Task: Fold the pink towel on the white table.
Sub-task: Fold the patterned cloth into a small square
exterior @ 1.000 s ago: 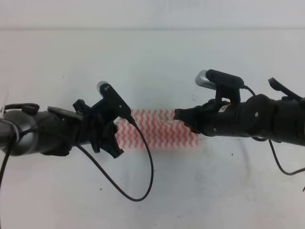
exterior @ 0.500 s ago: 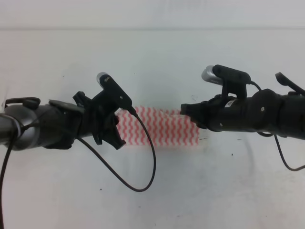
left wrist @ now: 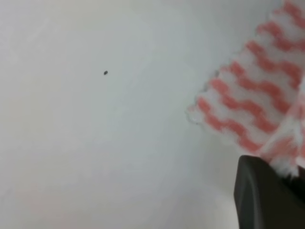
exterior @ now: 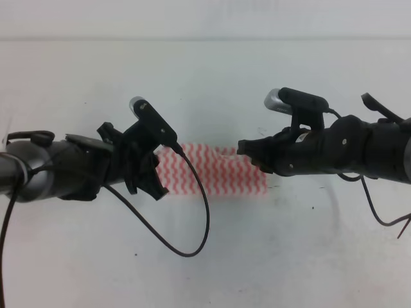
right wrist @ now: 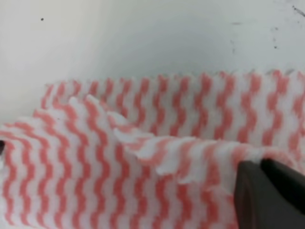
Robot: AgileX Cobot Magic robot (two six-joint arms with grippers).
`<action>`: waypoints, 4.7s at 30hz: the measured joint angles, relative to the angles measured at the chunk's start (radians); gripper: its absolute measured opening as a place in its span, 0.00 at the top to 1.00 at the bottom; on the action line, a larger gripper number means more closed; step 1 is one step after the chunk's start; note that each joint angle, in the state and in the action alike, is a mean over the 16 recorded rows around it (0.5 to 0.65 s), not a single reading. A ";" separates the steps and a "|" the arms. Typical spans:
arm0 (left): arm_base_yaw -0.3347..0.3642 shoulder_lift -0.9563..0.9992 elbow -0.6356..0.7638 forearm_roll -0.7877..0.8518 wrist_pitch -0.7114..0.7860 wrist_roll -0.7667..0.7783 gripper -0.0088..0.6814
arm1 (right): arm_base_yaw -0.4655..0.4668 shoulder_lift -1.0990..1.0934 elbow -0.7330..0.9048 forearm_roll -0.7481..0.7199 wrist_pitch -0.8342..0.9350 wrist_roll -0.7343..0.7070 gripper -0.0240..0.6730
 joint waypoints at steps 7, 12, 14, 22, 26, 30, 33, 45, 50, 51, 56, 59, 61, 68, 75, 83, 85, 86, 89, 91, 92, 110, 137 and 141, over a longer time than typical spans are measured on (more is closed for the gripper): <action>0.001 0.010 0.000 0.000 -0.011 0.000 0.99 | 0.000 0.010 -0.002 -0.002 -0.002 0.000 0.99; 0.001 0.018 0.000 0.000 -0.016 0.000 0.99 | 0.000 0.009 -0.002 -0.003 -0.005 0.000 0.99; 0.001 0.021 0.000 0.000 -0.016 0.000 0.99 | 0.000 0.009 -0.002 -0.003 -0.006 0.000 0.99; 0.001 0.030 0.000 0.000 -0.014 0.000 0.99 | 0.000 0.010 -0.002 -0.006 -0.010 0.000 0.99; 0.002 0.033 0.000 0.001 -0.013 0.000 0.99 | 0.000 0.009 -0.002 -0.008 -0.012 -0.001 0.99; 0.002 0.037 0.000 0.001 -0.010 0.000 0.99 | 0.000 0.010 -0.002 -0.011 -0.011 -0.002 0.99; 0.001 0.039 0.000 0.001 -0.009 0.000 0.99 | 0.000 0.010 -0.002 -0.013 -0.011 -0.002 0.99; 0.001 0.042 0.000 0.004 -0.006 0.001 0.99 | 0.001 0.012 -0.002 -0.018 -0.009 -0.002 0.99; 0.001 0.042 0.000 0.005 -0.006 0.001 0.99 | 0.000 0.011 -0.002 -0.019 -0.009 -0.002 0.99; 0.001 0.042 0.000 0.005 -0.005 0.001 0.99 | 0.000 0.011 -0.002 -0.020 -0.009 -0.002 0.99; 0.001 0.040 0.000 0.006 -0.005 0.002 0.99 | 0.000 0.009 -0.002 -0.020 -0.010 -0.002 0.99; 0.001 0.040 0.000 0.006 -0.004 0.003 0.99 | 0.000 0.009 -0.002 -0.021 -0.010 -0.002 0.99; 0.002 0.038 0.000 0.007 -0.004 0.004 0.99 | -0.001 0.008 -0.002 -0.021 -0.010 -0.002 0.99; 0.002 0.036 -0.005 0.007 -0.004 0.004 0.99 | -0.001 0.007 -0.007 -0.020 -0.005 -0.002 0.99; 0.002 0.035 -0.024 0.004 -0.005 0.001 0.99 | -0.001 0.006 -0.016 -0.021 0.000 -0.002 0.99; 0.002 0.037 -0.054 0.003 -0.009 -0.001 0.99 | -0.001 0.008 -0.027 -0.022 0.001 -0.002 0.99; 0.002 0.037 -0.059 0.003 -0.010 0.000 0.99 | -0.001 0.008 -0.028 -0.023 0.000 -0.002 0.99; 0.002 0.038 -0.061 0.004 -0.010 0.000 0.99 | -0.001 0.008 -0.028 -0.023 0.000 -0.002 0.99; 0.002 0.042 -0.066 0.004 -0.011 0.000 0.99 | -0.001 0.008 -0.030 -0.024 -0.001 -0.002 0.99; 0.002 0.045 -0.067 0.005 -0.010 0.000 0.99 | -0.001 0.008 -0.031 -0.024 0.000 -0.002 0.99; 0.002 0.047 -0.067 0.005 -0.009 -0.001 0.99 | -0.001 0.008 -0.031 -0.024 0.000 -0.002 0.99; 0.002 0.076 -0.066 0.006 0.000 -0.017 0.99 | -0.001 0.007 -0.032 -0.024 0.005 -0.002 0.99; 0.002 0.093 -0.068 0.008 0.018 -0.023 0.91 | -0.002 0.041 -0.032 -0.034 -0.010 -0.002 0.99; 0.002 0.095 -0.071 0.007 0.015 -0.026 0.79 | -0.002 0.041 -0.032 -0.039 -0.010 -0.002 0.99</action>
